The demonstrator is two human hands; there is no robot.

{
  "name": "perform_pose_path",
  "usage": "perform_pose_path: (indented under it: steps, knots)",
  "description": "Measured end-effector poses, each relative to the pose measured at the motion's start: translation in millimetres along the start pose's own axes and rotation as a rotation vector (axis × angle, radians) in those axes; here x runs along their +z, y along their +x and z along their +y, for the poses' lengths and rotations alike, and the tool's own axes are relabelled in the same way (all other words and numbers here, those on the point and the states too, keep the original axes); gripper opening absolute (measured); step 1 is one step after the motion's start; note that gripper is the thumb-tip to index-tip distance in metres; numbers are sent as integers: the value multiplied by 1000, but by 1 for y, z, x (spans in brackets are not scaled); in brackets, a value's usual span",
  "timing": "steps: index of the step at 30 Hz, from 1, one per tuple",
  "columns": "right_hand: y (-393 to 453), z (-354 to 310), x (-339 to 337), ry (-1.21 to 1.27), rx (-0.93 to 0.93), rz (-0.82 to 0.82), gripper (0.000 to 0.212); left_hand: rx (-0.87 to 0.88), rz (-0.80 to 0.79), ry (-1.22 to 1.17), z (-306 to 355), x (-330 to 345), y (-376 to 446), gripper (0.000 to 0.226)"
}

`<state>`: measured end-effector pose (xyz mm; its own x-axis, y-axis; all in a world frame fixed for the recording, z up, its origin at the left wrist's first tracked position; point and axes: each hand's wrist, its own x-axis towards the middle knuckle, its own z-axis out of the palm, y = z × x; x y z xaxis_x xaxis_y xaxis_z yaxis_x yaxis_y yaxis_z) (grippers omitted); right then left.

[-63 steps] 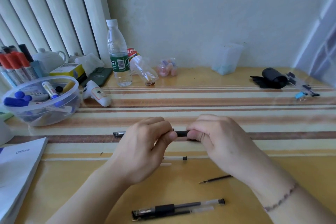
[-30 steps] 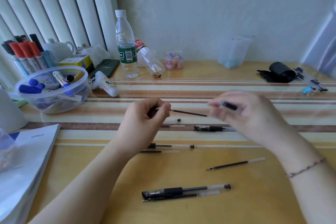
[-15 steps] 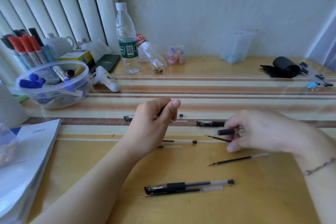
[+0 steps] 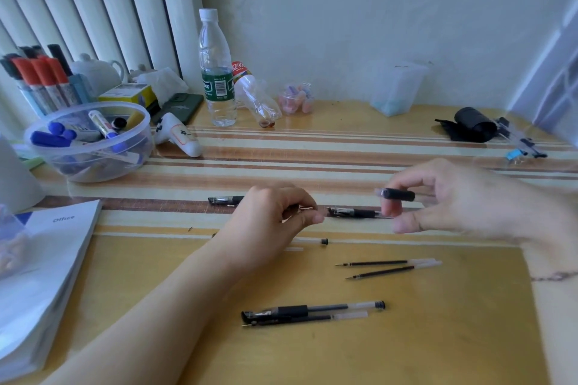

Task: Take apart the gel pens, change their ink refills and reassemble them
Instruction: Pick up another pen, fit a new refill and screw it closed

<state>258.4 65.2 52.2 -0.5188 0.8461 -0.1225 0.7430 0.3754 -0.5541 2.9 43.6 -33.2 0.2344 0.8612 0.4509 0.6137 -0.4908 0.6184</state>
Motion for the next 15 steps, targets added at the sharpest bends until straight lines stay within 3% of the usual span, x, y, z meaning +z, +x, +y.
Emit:
perform_pose_path:
  steps: [2,7,15]
  knots:
    - [-1,-2,2,-100,2,-88,20,14,-24,29,-1,2,-1,7]
    - [2,4,18,-264,-34,-218,19,30,-46,90,-1,3,-1,13]
    - [1,33,33,-307,-110,-216,20,132,-92,96,9,1,1,27]
